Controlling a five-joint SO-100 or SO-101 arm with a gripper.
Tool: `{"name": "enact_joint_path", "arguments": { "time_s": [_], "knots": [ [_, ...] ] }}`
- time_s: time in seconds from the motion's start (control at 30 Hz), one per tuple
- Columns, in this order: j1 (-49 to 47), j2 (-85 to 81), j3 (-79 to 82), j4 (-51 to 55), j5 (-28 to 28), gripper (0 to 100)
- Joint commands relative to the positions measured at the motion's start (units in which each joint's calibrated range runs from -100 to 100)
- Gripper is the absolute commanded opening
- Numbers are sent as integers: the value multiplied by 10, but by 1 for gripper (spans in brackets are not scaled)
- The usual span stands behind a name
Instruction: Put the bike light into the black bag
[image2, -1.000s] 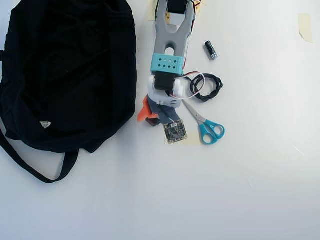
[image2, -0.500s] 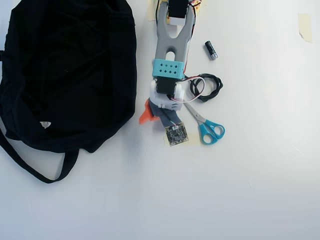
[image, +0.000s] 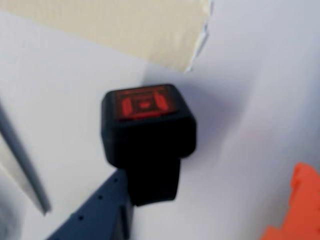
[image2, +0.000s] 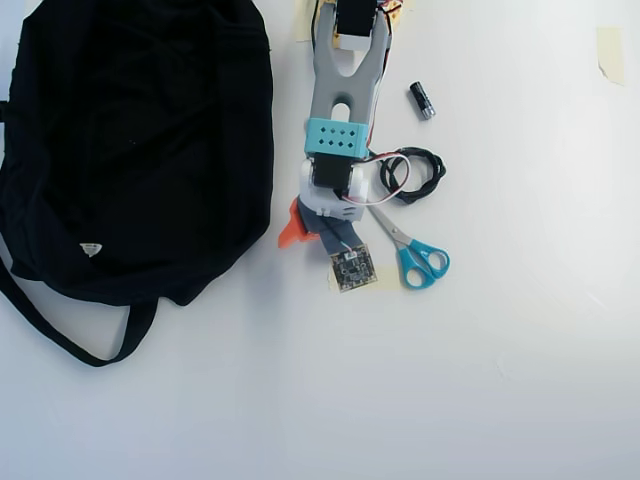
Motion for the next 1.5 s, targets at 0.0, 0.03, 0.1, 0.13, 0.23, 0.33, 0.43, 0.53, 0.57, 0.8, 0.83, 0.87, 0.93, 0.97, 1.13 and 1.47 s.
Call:
{"name": "enact_joint_path", "arguments": {
  "time_s": [0.0,0.03,0.1,0.13,0.23,0.33,0.43,0.53,0.57,0.8,0.83,0.87,0.93,0.97,1.13,1.47],
  "knots": [
    [-1,-16,-36,3,2,36],
    [-1,-16,-44,3,2,36],
    [-5,-16,-61,12,2,36],
    [-6,-16,-72,21,3,36],
    [-6,-16,-105,54,8,36],
    [-6,-16,-129,80,14,36],
    [-6,-16,-136,87,14,36],
    [-6,-10,-137,86,14,36],
    [-6,-8,-137,86,14,36],
    [-1,-4,-137,85,56,36],
    [0,-4,-137,86,60,36],
    [0,-4,-136,86,62,36],
    [1,-4,-130,86,68,36],
    [1,-4,-129,86,69,36],
    [2,-3,-129,86,90,36],
    [33,-1,-129,82,124,36]
  ]
}}
